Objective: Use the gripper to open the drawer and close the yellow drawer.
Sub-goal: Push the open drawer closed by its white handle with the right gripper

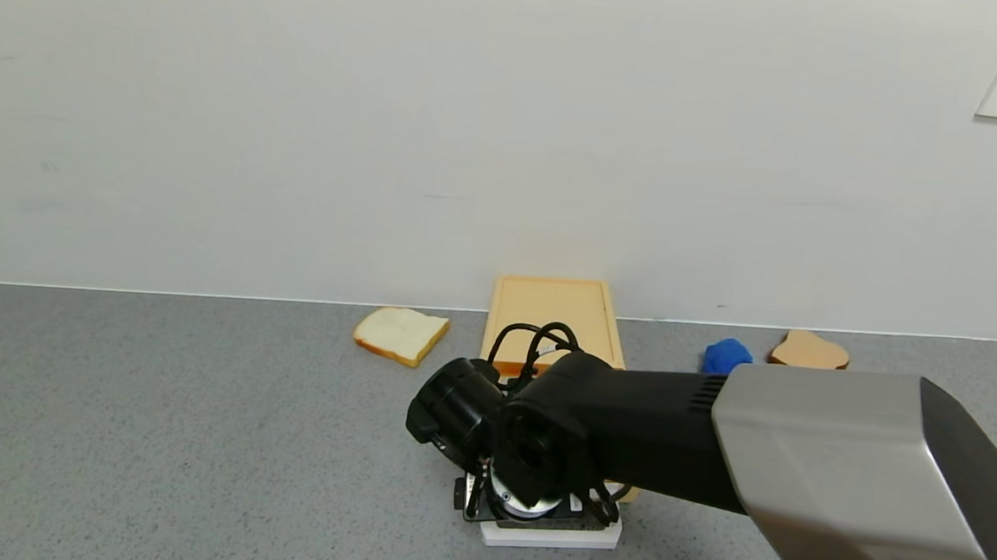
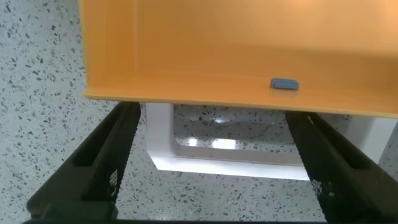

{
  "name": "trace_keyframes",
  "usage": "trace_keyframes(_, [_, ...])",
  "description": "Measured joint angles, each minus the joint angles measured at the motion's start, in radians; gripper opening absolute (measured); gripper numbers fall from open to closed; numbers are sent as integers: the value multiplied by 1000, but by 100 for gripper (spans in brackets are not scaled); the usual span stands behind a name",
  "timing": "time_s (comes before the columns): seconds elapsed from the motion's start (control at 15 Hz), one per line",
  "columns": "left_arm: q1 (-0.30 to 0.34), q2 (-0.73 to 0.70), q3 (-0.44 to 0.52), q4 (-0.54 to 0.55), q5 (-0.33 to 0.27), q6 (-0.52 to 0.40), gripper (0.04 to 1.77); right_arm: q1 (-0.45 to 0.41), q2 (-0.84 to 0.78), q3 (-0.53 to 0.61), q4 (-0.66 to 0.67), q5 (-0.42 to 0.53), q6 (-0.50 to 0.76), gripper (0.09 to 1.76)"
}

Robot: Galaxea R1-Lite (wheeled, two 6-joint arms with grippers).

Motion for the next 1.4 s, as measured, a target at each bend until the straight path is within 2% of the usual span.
trace_keyframes(0.67, [0,0,0,0,0,0,172,-27,12,-4,-14,0,-6,171])
trace_keyframes(1.4, [0,0,0,0,0,0,172,-57,13,-6,-105,-6,-26,171])
